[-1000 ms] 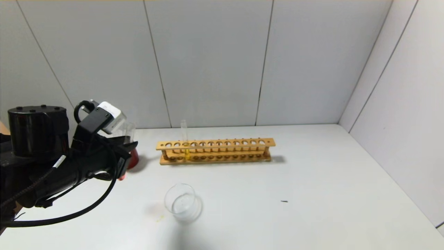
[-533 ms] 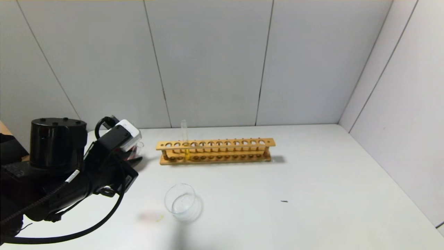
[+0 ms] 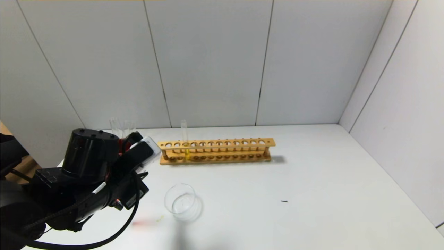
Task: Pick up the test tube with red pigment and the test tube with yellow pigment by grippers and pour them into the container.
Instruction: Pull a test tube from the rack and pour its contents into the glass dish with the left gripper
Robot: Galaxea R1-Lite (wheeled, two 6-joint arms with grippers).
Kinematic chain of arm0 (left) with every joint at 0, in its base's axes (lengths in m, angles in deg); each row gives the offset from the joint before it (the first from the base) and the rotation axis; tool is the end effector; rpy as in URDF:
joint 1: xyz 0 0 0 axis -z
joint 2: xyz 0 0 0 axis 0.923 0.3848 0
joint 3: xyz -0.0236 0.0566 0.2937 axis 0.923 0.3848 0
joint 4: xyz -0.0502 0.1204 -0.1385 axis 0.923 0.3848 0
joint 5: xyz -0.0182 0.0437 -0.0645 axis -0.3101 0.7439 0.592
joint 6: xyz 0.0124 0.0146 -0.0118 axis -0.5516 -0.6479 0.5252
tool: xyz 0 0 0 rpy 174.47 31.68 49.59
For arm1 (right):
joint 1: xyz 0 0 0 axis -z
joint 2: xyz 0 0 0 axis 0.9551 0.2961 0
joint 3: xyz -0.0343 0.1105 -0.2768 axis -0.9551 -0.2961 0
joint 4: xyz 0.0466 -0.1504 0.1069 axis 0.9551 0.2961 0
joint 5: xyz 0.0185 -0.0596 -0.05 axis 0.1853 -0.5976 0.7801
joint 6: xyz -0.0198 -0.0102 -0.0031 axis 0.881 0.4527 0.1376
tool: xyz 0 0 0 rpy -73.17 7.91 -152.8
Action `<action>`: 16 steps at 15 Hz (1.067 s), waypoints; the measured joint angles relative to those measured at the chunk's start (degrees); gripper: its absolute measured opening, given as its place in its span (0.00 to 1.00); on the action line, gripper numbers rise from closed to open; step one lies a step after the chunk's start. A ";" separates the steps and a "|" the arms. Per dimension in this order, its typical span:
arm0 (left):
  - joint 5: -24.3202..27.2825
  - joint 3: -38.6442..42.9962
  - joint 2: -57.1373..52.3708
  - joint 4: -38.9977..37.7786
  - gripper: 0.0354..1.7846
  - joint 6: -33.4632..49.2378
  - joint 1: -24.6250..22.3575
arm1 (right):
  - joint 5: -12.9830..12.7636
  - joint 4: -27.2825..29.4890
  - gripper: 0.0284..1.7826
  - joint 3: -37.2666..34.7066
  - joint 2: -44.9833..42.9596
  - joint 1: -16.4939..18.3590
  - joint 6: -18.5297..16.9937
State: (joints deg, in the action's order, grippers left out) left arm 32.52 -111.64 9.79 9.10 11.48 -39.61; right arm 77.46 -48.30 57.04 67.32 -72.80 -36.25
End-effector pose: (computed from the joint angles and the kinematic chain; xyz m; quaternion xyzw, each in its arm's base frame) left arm 0.2123 -0.1044 0.1445 0.3439 0.2358 -0.1551 0.8956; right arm -0.0236 0.0000 0.0759 0.0098 0.0062 0.0016 0.9999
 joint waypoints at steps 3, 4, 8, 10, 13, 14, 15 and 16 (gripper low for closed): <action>-3.22 -1.00 1.41 3.78 0.15 -1.13 2.91 | 0.00 -0.02 0.96 0.00 0.00 0.02 -0.02; -3.55 -1.62 2.01 4.46 0.15 -1.27 3.35 | 0.00 -0.02 0.96 0.00 0.00 0.02 -0.02; -5.92 -3.12 4.44 8.08 0.15 -2.34 5.36 | 0.00 0.00 0.96 0.00 0.00 0.02 0.00; -7.46 -4.91 5.44 11.25 0.15 -2.57 6.41 | 0.00 0.00 0.96 0.00 0.00 0.02 0.00; -7.85 -8.39 6.25 18.08 0.15 -3.04 7.39 | 0.00 -0.02 0.96 0.00 0.00 0.02 0.00; -8.16 -9.33 6.35 20.96 0.15 -3.36 7.81 | -0.02 -0.02 0.96 0.00 0.00 0.02 0.00; -8.98 -10.25 6.51 23.99 0.15 -3.80 8.42 | 0.00 -0.02 0.96 0.00 0.00 0.02 0.00; -9.47 -10.95 6.89 25.95 0.15 -4.00 8.92 | 0.00 -0.02 0.96 0.00 0.00 0.02 0.00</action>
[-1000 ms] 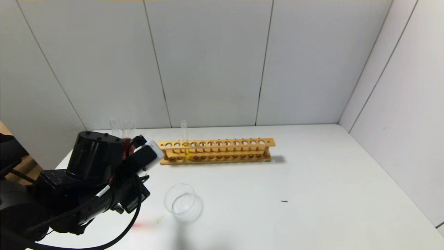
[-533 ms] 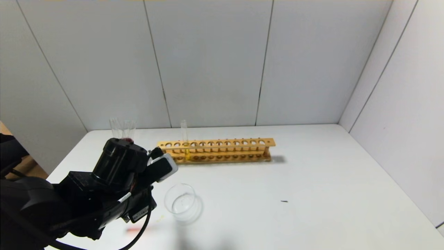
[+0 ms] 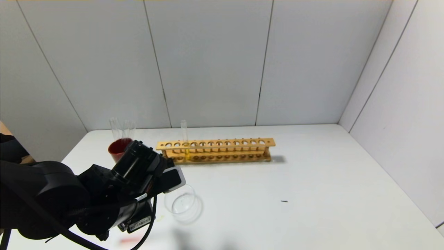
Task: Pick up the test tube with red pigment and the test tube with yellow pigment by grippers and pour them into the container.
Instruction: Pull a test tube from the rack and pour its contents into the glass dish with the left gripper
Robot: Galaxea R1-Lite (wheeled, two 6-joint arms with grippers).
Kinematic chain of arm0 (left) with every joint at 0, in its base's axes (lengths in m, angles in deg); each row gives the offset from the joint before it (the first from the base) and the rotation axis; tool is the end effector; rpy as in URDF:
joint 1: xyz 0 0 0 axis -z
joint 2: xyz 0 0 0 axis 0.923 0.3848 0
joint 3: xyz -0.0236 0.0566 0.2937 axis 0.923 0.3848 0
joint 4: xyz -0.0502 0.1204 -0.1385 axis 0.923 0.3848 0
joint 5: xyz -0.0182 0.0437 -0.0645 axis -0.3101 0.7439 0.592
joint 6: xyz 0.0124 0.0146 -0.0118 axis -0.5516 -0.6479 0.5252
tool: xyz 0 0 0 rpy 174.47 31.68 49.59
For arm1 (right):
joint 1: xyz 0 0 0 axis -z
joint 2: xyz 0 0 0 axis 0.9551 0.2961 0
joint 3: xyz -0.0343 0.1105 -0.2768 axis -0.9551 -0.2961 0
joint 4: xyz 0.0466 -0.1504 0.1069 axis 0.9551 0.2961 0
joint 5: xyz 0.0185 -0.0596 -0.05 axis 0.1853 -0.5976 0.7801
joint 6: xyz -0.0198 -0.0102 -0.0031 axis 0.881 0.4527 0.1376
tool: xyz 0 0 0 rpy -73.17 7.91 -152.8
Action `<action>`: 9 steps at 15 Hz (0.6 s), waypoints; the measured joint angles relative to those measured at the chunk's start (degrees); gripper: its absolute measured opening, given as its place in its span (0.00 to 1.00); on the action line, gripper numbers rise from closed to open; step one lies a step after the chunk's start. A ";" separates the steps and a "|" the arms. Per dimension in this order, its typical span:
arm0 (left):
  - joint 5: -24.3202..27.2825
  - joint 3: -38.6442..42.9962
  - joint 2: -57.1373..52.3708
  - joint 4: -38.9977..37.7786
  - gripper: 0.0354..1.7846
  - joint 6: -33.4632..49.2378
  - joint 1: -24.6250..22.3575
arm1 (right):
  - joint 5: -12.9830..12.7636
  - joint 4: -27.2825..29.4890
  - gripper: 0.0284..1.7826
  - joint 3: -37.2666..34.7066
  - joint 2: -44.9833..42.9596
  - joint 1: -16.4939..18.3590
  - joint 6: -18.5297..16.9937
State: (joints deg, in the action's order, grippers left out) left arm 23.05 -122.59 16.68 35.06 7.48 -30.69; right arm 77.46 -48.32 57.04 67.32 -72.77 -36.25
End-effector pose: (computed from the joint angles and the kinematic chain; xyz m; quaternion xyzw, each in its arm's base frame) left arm 0.2075 -0.1421 0.1290 0.4827 0.3578 -0.1893 0.7766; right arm -0.0236 0.0000 0.0759 0.0098 0.0060 0.0013 0.9999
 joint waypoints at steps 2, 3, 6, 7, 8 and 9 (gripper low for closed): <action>-0.67 -1.49 0.83 2.93 0.15 -0.61 0.74 | -0.02 0.02 0.96 0.00 0.00 0.00 -0.02; -0.91 -2.51 1.17 5.02 0.15 -0.69 0.94 | -0.02 0.02 0.96 0.00 0.00 0.00 -0.02; -0.98 -6.34 2.54 9.55 0.15 -0.72 1.32 | 0.00 0.02 0.96 0.00 0.00 0.00 0.00; -1.02 -8.00 3.15 11.28 0.15 -0.74 1.38 | 0.00 0.02 0.96 0.00 0.00 0.00 0.00; -1.02 -9.62 3.86 12.48 0.15 -0.69 1.35 | 0.00 0.00 0.96 0.00 0.00 0.00 0.00; -1.00 -11.76 4.94 13.42 0.15 -0.69 1.35 | 0.00 0.02 0.96 0.00 0.00 0.00 0.00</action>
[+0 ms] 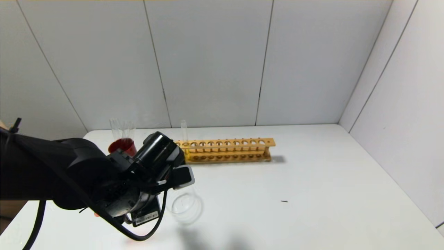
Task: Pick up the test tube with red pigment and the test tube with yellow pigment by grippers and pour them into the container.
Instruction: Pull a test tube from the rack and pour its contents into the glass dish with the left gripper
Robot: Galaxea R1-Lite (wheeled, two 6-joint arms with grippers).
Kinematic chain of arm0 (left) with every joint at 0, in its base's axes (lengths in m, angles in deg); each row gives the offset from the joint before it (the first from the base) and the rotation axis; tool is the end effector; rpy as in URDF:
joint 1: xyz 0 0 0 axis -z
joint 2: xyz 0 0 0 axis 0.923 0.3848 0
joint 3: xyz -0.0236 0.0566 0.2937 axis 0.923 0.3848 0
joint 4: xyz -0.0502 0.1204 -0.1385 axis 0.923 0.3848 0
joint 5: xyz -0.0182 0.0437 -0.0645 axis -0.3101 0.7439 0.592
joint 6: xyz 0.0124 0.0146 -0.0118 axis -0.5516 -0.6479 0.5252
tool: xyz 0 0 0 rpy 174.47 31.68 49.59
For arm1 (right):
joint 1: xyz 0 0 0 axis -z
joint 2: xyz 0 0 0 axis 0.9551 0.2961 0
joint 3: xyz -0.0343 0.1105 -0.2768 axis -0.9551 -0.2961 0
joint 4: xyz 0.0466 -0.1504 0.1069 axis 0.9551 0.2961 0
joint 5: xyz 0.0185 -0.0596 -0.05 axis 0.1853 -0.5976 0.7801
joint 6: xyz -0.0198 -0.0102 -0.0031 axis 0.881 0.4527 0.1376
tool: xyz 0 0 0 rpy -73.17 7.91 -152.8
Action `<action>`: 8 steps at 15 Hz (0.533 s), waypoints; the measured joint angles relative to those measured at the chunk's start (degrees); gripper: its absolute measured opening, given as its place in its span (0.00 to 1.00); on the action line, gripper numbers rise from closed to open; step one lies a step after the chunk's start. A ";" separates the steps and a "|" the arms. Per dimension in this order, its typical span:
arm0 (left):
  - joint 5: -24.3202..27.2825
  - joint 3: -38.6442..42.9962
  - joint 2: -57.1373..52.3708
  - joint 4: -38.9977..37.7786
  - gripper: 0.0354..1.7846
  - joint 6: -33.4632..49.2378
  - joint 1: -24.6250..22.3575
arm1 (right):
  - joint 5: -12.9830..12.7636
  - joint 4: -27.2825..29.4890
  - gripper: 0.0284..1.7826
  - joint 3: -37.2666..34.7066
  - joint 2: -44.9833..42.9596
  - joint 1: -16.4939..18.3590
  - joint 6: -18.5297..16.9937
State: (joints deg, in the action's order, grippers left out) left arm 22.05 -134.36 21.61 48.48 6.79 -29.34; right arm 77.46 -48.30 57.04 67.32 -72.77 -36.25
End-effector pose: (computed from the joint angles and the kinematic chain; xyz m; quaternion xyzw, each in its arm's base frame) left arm 0.2239 -0.1620 0.1406 0.5128 0.3921 -0.2022 0.7365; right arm -0.0236 0.0000 0.0759 0.0098 0.0062 0.0013 0.9999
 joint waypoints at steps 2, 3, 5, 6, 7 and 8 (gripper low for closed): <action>-0.02 -3.78 2.43 1.93 0.15 0.04 -0.22 | 0.00 0.00 0.96 0.00 0.00 0.00 0.00; -0.05 -4.74 3.64 2.49 0.15 0.17 -0.26 | 0.00 0.00 0.96 0.00 0.00 0.00 -0.02; -0.09 -5.44 5.33 2.45 0.15 0.35 -0.41 | 0.00 0.00 0.96 0.00 0.00 0.00 0.00; -0.09 -5.57 5.83 2.43 0.15 0.37 -0.55 | 0.00 0.00 0.96 0.00 0.00 0.00 0.00; -0.06 -5.63 6.16 2.43 0.15 0.35 -0.66 | 0.00 -0.02 0.96 0.00 0.00 0.00 0.00; -0.06 -5.66 6.42 2.49 0.15 0.35 -0.77 | 0.00 -0.02 0.96 0.00 0.00 0.00 0.00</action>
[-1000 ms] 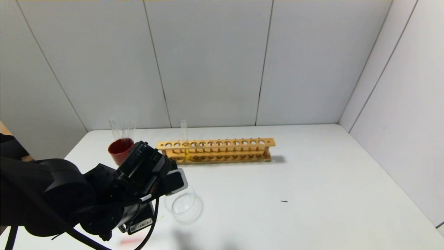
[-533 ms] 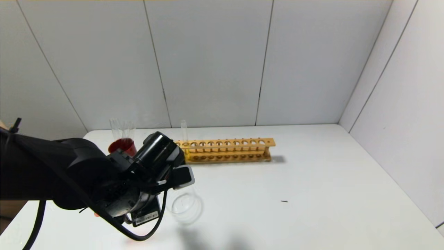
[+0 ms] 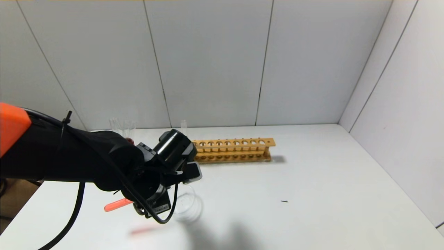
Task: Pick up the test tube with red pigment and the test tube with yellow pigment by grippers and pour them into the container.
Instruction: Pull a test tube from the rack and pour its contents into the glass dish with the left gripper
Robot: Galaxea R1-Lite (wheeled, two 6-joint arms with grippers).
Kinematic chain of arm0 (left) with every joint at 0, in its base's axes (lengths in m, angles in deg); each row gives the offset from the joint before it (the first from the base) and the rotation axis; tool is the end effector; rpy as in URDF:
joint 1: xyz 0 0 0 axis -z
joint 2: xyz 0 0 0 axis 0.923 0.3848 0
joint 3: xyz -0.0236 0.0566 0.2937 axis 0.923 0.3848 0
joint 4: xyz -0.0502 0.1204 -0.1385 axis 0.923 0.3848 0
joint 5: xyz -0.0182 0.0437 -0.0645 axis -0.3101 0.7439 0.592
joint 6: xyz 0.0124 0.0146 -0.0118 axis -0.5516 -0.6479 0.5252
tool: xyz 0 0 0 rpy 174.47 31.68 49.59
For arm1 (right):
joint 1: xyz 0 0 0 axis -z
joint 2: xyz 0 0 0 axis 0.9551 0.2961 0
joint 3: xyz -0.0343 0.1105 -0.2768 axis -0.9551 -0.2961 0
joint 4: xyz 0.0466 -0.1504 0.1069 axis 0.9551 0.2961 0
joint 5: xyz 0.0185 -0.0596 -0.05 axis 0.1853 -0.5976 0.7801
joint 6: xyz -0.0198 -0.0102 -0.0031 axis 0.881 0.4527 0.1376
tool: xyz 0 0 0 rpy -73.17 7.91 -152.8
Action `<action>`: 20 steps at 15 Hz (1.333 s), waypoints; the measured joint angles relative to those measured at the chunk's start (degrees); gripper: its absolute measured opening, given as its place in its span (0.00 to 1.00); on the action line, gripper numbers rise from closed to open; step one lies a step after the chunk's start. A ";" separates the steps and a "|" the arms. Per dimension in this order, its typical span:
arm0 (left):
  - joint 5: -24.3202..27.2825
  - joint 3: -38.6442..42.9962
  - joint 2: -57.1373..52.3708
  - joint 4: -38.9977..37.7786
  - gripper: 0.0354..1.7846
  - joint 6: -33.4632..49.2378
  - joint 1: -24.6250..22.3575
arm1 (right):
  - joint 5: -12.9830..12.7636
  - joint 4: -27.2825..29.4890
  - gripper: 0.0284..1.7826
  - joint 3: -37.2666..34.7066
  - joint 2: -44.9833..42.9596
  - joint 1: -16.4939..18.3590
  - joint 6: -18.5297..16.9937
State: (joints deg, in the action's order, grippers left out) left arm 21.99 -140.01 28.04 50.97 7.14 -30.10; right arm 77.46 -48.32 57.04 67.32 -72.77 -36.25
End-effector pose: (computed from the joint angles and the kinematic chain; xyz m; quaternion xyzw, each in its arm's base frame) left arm 0.2474 -0.1752 0.1281 0.5163 0.4161 -0.2003 0.7213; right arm -0.0236 0.0000 0.0759 0.0098 0.0060 0.0013 0.9999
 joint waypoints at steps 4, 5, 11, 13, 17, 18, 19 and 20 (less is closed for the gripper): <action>-0.02 0.28 0.77 0.44 0.15 -0.18 -0.76 | 0.00 0.02 0.96 0.00 0.00 0.00 -0.02; -0.29 0.28 0.99 0.60 0.15 -0.32 -0.85 | 0.00 0.00 0.96 0.00 0.00 0.00 -0.02; -2.47 -2.49 3.34 7.41 0.15 -0.60 -0.85 | 0.00 0.00 0.96 0.00 0.00 0.00 -0.02; -2.80 -2.91 3.80 8.40 0.15 -0.60 -0.74 | 0.00 0.02 0.96 0.00 0.00 0.00 0.00; -2.89 -3.55 4.72 8.52 0.15 -0.57 -0.72 | 0.00 0.02 0.96 0.00 0.00 0.00 -0.02; -2.91 -3.78 4.94 8.85 0.15 -0.66 -0.69 | 0.00 0.00 0.96 0.00 0.00 0.00 0.00; -3.17 -4.30 5.13 10.20 0.15 -0.73 -0.69 | 0.00 0.00 0.96 0.00 0.00 -0.02 -0.02; -3.69 -5.01 5.35 11.68 0.15 -0.74 -0.69 | 0.00 0.02 0.96 0.00 0.00 0.00 -0.02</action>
State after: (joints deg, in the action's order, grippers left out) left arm 18.29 -145.02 33.39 62.65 6.40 -30.80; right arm 77.46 -48.30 57.04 67.32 -72.77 -36.27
